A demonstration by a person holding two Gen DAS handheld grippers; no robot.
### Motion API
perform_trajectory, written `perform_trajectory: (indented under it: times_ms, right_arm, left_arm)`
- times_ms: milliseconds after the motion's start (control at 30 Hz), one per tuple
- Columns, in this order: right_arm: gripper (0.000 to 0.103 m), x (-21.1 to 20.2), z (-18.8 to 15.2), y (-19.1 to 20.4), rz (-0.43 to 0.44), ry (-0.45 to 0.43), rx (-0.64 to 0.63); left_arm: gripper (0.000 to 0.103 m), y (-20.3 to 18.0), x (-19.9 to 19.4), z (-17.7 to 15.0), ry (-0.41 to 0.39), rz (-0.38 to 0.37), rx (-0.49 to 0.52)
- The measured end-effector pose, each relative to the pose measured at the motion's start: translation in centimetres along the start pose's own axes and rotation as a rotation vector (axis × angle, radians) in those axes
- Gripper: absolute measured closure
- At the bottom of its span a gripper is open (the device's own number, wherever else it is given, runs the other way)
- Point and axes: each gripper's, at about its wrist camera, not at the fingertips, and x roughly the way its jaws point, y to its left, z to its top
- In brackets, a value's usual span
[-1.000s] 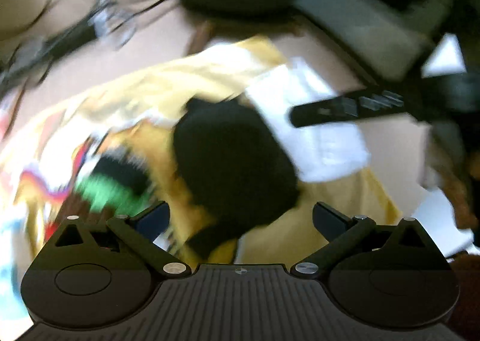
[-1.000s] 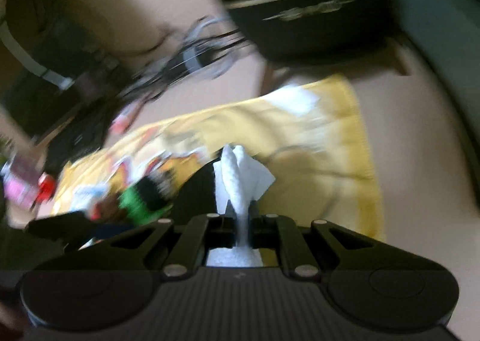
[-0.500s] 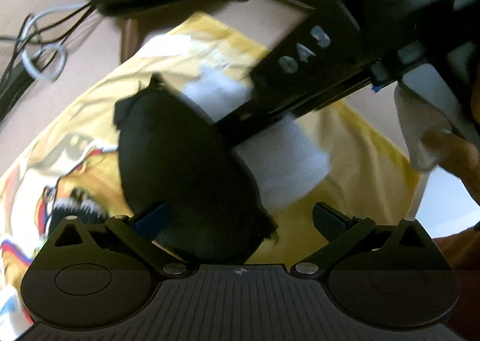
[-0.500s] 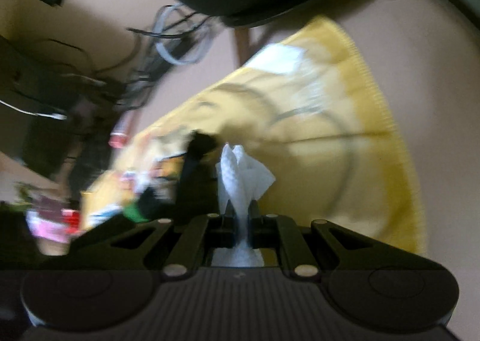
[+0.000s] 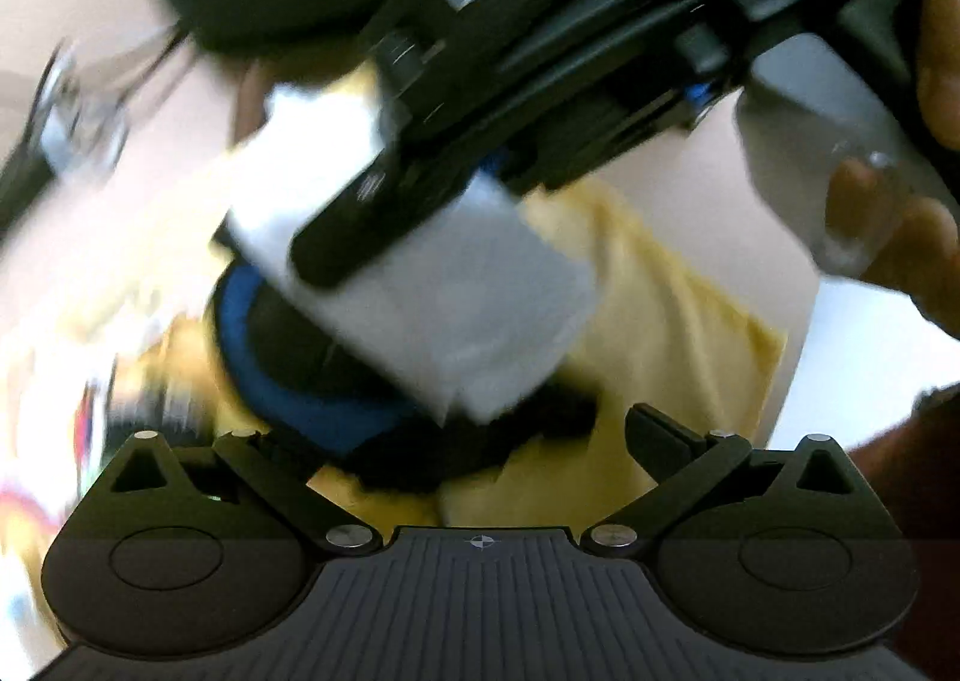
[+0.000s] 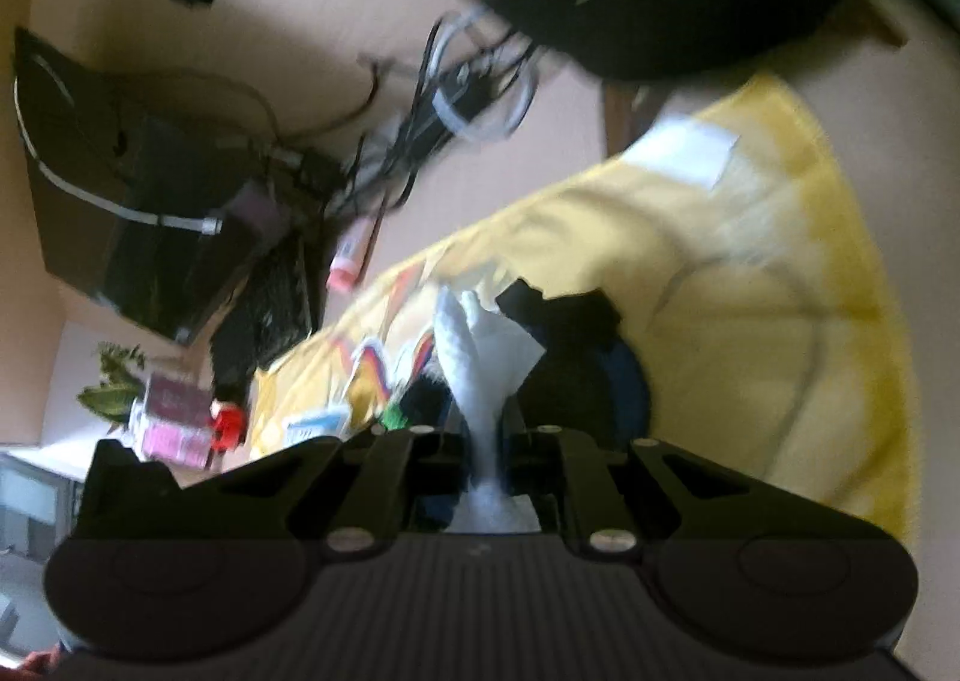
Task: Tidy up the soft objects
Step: 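Rub the tissue across the container's blue-rimmed surface with the right gripper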
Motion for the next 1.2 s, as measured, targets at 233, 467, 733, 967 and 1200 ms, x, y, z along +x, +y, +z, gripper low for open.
perform_trajectory:
  times_ms: [233,467,733,967,1200]
  right_arm:
    - [0.092,2.9,0.6,1.0,-0.01,0.021,-0.086]
    - [0.092,3.4,1.9,-0.1,-0.209,-0.011,-0.207]
    - [0.092,-0.6,1.6,-1.5,-0.276,-0.052,-0.196]
    - [0.092,-0.3,-0.8,0.6,-0.063,0.067,-0.144]
    - [0.092,-0.8,-2.9,-2.0,-0.245,0.105,-0.193]
  left_arm:
    - [0.0,2.1,-1.6,-2.6,-0.005,0.024,-0.153]
    - [0.0,2.1,0.3,-2.3,0.016,-0.039,-0.15]
    - [0.0,1.3,2.1,0.2,0.005,-0.047,-0.105]
    - [0.0,0.5,0.6,-0.7,0.026,-0.058,-0.069]
    - [0.0,0.8,-1.9,-2.5,0.022,-0.024,-0.117]
